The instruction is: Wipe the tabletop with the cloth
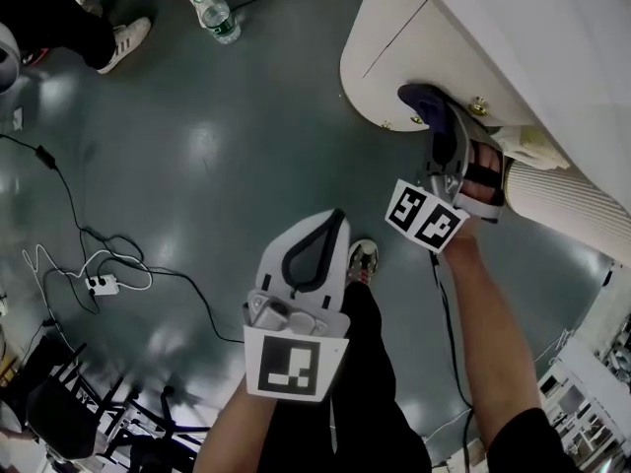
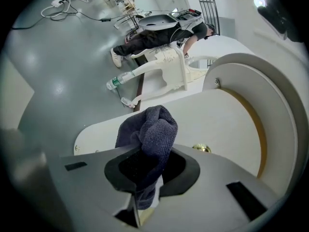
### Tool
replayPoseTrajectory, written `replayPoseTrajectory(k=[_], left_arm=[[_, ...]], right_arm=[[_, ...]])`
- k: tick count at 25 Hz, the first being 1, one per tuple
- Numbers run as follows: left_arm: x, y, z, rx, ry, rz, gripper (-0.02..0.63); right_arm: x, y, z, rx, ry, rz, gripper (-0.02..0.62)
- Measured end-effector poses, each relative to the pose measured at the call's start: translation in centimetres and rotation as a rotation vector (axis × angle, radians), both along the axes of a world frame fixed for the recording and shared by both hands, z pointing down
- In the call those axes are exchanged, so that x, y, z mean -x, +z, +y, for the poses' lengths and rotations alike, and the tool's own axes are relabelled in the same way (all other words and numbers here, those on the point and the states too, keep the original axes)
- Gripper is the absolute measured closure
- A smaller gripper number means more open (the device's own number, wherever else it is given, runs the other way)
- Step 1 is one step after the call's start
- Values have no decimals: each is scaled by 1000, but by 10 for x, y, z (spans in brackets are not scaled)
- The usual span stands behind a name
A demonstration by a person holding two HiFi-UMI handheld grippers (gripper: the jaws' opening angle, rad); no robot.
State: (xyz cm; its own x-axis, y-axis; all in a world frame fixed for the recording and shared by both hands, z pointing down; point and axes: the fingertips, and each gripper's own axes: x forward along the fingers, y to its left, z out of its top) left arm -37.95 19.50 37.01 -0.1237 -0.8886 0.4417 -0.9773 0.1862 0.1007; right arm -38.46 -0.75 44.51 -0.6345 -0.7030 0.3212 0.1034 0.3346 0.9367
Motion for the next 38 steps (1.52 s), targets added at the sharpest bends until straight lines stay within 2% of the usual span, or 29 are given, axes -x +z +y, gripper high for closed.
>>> replayPoseTrajectory(k=[7, 11, 22, 32, 38], left_arm=[[-33, 1, -32, -5, 46, -7, 598], [-42, 4, -42, -12, 84, -23, 598], [-78, -14, -69, 2, 170, -39, 598], [-89, -33, -76, 6, 197, -65, 598], [-100, -35, -88, 6, 192, -59, 598]], right_arm=[[-57, -8, -27, 84, 85, -93, 551], [-69, -19, -33, 143, 135, -160, 551], [-81, -83, -42, 165, 121, -292, 551], [-91, -123, -48, 174, 126, -419, 551], [-95, -149, -55, 140, 67, -468, 551]])
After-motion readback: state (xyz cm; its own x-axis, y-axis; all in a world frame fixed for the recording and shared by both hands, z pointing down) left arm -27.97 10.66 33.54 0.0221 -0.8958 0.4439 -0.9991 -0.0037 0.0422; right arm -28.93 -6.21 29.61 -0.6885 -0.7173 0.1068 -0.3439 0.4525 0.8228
